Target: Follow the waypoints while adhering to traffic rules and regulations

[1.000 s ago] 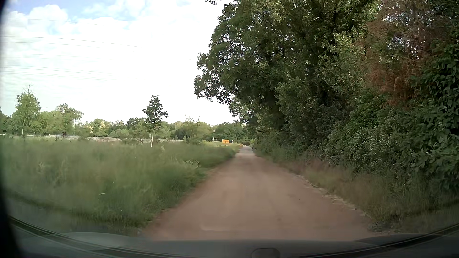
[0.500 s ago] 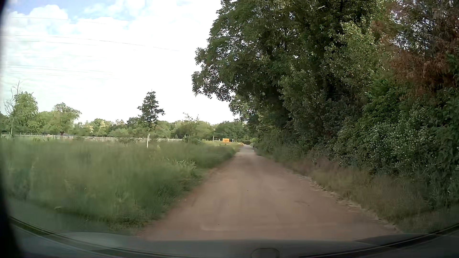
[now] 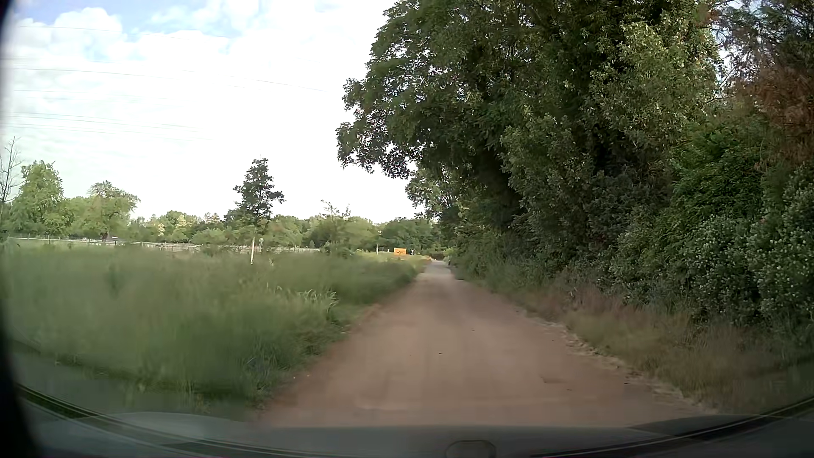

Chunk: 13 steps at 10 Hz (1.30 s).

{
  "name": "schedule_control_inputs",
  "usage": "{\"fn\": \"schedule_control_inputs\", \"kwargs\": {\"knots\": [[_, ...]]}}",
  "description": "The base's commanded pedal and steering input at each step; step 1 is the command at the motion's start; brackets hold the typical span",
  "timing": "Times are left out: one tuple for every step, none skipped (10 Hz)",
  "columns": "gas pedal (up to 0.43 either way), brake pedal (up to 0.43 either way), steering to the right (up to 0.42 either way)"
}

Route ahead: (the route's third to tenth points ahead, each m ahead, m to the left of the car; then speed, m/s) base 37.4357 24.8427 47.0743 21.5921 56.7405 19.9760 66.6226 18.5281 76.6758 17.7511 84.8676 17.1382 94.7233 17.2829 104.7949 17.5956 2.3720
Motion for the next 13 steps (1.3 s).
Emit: {"fn": "schedule_control_inputs", "kwargs": {"knots": [[0.0, 0.03, 0.006], [0.0, 0.03, 0.006], [0.0, 0.03, 0.007], [0.0, 0.03, 0.008], [0.0, 0.03, 0.008], [0.0, 0.03, 0.008], [0.0, 0.03, 0.007], [0.0, 0.03, 0.007], [0.0, 0.03, 0.007], [0.0, 0.03, 0.008], [0.0, 0.03, 0.007], [0.0, 0.03, 0.008], [0.0, 0.03, 0.007]]}}
